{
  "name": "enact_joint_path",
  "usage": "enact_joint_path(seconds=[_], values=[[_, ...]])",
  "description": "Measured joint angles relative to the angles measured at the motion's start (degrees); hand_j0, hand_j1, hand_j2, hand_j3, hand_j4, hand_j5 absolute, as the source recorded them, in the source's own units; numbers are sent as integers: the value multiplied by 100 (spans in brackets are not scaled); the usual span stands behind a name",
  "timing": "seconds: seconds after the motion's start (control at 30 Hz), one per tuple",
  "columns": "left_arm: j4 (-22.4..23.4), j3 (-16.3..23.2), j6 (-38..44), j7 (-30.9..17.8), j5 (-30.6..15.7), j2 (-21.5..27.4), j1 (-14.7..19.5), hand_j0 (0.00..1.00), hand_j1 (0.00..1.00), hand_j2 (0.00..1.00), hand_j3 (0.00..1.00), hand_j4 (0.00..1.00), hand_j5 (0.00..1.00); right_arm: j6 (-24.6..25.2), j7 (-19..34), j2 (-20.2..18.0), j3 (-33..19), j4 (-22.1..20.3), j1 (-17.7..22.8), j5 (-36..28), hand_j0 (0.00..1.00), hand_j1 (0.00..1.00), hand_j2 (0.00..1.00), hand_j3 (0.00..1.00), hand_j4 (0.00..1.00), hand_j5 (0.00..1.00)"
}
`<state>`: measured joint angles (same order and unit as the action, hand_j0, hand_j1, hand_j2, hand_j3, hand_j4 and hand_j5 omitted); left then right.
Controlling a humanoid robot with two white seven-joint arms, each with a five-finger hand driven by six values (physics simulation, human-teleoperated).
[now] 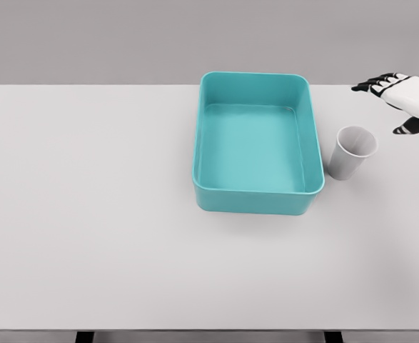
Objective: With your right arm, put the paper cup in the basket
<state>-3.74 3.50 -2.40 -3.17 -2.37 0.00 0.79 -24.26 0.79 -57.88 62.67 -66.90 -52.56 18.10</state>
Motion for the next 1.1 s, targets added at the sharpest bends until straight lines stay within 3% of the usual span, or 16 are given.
enact_joint_path(seconds=[0.27,0.4,0.5,0.57,0.8,0.87,0.93,1.1], values=[[2,0,-1,-3,0,0,0,100,100,100,100,100,100,-99,3,-77,-35,-33,26,-125,100,100,100,100,100,100],[1,-1,-2,-2,0,0,0,100,100,100,100,100,100,-216,10,-227,-84,-38,316,-937,100,100,100,100,100,100],[-1,0,-1,-1,0,0,0,100,100,100,100,100,100,-432,9,-276,-499,-5,1080,-1406,100,100,100,100,100,100],[0,0,0,-1,1,0,0,100,100,100,100,100,100,-642,4,-369,-756,16,1371,-1915,100,100,100,100,100,100],[1,-3,0,-2,1,0,0,100,100,100,100,100,100,-1033,-103,-381,-1049,280,1654,-3203,100,100,100,100,100,100],[0,-4,-2,-2,1,0,0,100,100,100,100,100,100,-1054,-132,-207,-1301,315,2333,-3410,100,100,100,100,100,100],[0,-2,0,-2,0,0,0,100,100,100,100,100,100,-1064,-146,-14,-1665,319,2698,-3537,100,100,100,100,100,100],[0,1,-2,-2,0,0,0,100,100,100,100,100,100,-1073,-161,166,-2137,306,2804,-3741,100,100,100,100,100,100]])
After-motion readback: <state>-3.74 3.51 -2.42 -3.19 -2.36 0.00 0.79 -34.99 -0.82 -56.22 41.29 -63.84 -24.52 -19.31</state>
